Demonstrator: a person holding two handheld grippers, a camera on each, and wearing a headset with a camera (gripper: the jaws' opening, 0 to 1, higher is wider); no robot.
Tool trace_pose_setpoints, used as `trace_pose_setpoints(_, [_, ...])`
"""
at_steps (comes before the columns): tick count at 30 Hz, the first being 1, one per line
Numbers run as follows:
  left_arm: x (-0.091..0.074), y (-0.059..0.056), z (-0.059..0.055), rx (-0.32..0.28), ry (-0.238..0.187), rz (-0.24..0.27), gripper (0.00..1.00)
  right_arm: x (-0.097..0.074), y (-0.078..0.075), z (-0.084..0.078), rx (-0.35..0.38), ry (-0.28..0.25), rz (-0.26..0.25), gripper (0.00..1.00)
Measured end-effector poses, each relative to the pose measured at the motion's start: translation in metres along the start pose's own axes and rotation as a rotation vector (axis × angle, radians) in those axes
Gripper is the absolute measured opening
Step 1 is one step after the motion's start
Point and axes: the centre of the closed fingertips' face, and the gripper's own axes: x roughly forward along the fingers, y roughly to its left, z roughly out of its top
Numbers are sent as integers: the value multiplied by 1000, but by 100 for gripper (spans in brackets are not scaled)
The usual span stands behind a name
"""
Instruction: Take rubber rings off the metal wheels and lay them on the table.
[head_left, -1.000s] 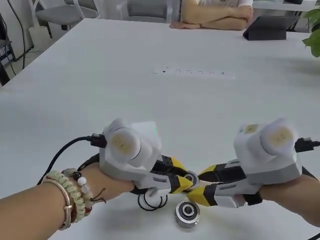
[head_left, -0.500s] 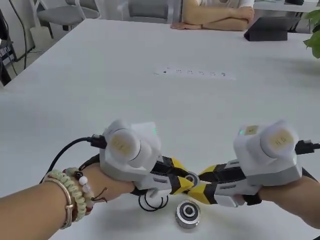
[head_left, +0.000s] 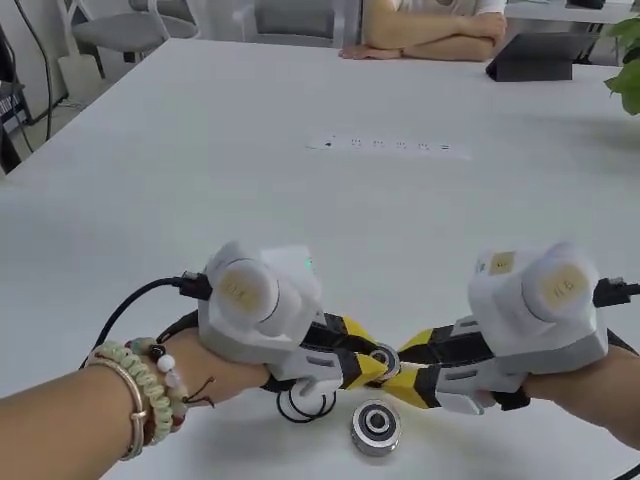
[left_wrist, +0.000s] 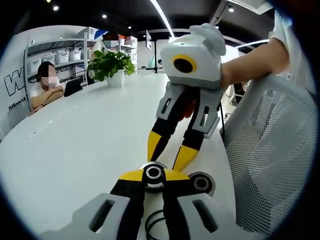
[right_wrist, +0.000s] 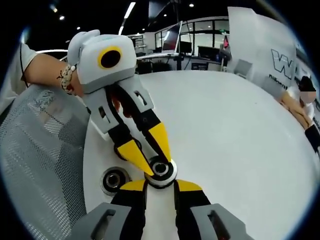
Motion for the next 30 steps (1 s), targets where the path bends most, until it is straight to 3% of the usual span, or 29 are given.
trace_pose_setpoints(20, [0, 1, 0, -8, -2, 5, 7, -4, -1, -2, -61, 19, -5, 11])
trace_pose_setpoints(23, [1, 1, 0, -9, -2, 6, 7, -5, -2, -3, -64, 22, -5, 9])
trace_pose_setpoints(25, [1, 1, 0, -11, -3, 4, 8, -6, -7, -6, -84, 43, -36, 0])
trace_pose_setpoints(26, [1, 1, 0, -10, -5, 6, 8, -5, -3, -4, -67, 29, -10, 0])
trace_pose_setpoints(30, [1, 1, 0, -11, -7, 6, 8, -6, -4, -4, -64, 29, -16, 0])
